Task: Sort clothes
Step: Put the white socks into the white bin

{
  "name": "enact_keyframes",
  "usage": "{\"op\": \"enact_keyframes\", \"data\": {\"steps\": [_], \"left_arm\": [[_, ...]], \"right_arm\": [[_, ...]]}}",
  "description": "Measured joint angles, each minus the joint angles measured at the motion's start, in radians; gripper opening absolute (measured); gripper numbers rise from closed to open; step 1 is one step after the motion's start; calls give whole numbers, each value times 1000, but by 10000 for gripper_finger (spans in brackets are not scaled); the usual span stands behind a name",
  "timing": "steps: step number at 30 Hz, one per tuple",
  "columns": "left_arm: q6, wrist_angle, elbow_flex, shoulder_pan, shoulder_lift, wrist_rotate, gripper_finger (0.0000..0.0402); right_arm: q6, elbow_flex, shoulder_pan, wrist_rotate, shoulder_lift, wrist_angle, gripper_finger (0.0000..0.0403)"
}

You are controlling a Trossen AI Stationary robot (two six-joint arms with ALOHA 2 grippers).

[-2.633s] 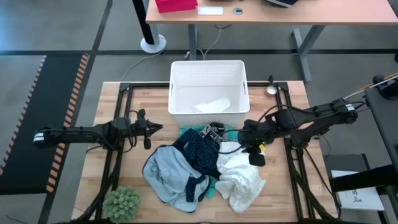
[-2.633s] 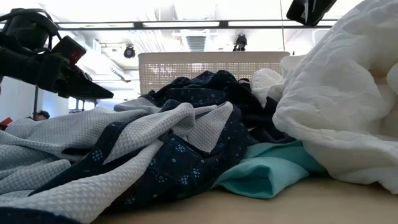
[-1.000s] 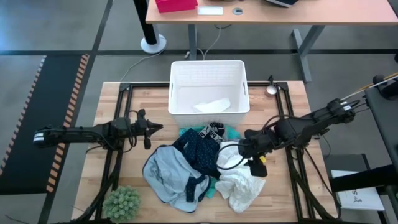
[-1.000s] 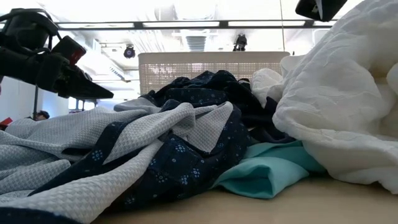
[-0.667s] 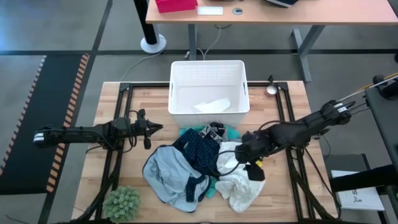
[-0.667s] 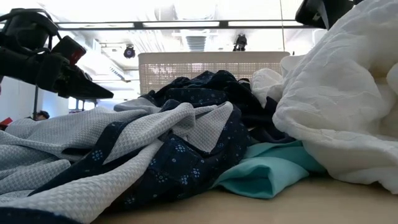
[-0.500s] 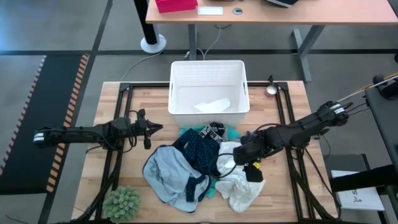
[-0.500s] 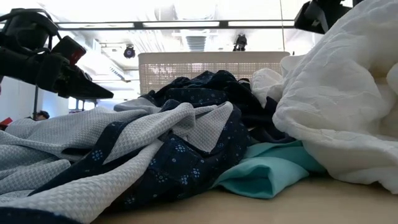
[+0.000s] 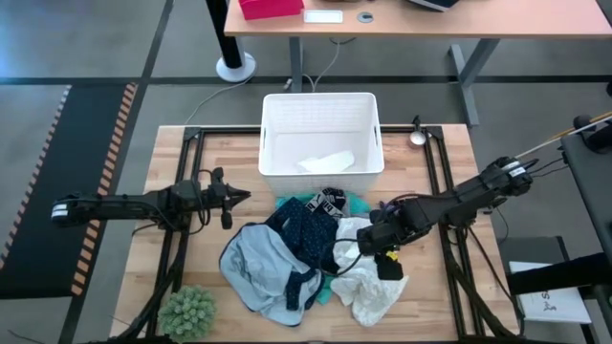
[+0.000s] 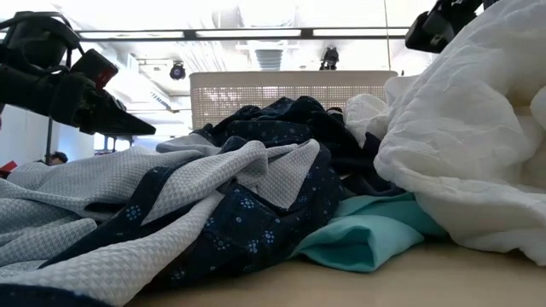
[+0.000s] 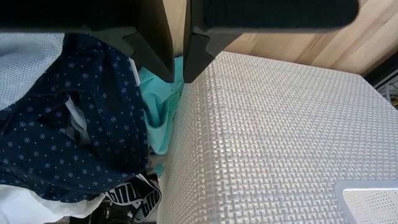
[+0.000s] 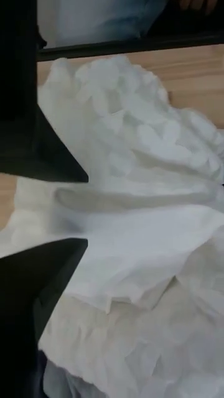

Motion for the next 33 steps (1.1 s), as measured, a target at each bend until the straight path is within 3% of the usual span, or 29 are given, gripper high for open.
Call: {"op": "enact_keyframes", "data": {"steps": [7, 9, 18, 28, 33], "left_arm": [[0, 0, 0, 0, 0, 0, 21], [0, 0, 0, 0, 0, 0, 21], [0, 0, 0, 0, 0, 0, 21], [0, 0, 0, 0, 0, 0, 21], [0, 0, 0, 0, 0, 0, 21]], "right_arm": [[-58, 0, 0, 8, 4, -54, 22], [-70, 0, 0, 8, 4, -59, 7], [-68, 37, 0, 16, -3, -100, 3], [-149, 178, 0, 177, -4, -157, 1], [-205, 248, 0, 329, -4, -159, 0]]}}
